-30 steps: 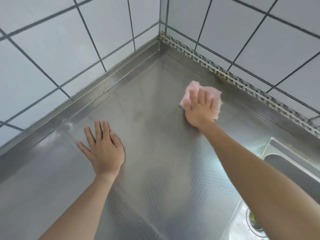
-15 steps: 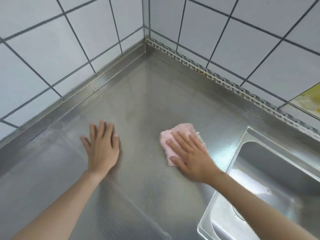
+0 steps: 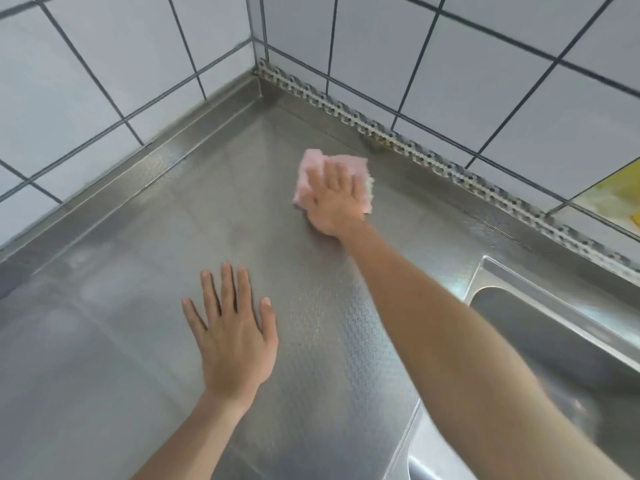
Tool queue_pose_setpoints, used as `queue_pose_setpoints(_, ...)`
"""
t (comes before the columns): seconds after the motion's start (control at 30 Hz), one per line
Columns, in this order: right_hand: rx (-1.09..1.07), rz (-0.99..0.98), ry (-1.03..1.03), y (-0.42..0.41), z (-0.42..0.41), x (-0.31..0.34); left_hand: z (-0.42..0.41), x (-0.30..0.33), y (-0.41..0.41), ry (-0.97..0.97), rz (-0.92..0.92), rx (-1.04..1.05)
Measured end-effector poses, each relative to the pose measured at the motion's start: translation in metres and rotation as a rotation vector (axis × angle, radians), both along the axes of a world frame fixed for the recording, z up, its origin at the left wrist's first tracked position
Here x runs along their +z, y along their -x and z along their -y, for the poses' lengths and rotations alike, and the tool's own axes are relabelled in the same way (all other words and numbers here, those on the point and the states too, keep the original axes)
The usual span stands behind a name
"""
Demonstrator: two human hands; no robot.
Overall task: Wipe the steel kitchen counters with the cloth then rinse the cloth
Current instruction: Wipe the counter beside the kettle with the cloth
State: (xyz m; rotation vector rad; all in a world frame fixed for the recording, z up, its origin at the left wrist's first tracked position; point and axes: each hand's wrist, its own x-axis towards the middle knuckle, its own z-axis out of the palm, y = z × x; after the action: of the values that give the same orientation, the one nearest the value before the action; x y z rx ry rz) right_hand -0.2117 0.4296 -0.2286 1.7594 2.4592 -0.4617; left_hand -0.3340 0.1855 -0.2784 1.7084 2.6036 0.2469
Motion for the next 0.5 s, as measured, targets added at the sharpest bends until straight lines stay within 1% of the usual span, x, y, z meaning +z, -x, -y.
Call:
queue_pose_setpoints(0.07,0.146,-0.065,-0.036,0.021,0.032,-0.002,-0.001,0.005,-0.005,-0.009,0.007,-0.012)
queue_pose_setpoints(0.13,0.258,-0.132,-0.049,0.015,0.078,-0.006,-0.003,0.009,-0.007,-0.007,0.010,-0.004)
queue_pose_setpoints(0.2,0.361,-0.204,-0.054,-0.011,0.124,-0.011,-0.002,0.006,-0.003,0.009,0.017,0.012)
queue_pose_setpoints(0.27,0.383,-0.227,-0.080,-0.058,0.154,-0.015,-0.003,0.005,-0.006,0.019,0.014,0.011)
queue_pose_setpoints(0.37,0.300,-0.118,-0.095,-0.134,0.151,-0.007,-0.001,0.006,-0.005,0.017,0.013,0.020)
queue_pose_setpoints(0.43,0.135,-0.057,-0.070,-0.174,0.125,-0.004,-0.001,0.008,-0.004,0.020,0.007,0.016)
queue_pose_setpoints(0.5,-0.032,-0.040,-0.044,-0.192,0.089,-0.001,-0.001,0.009,-0.004,0.021,0.018,0.019)
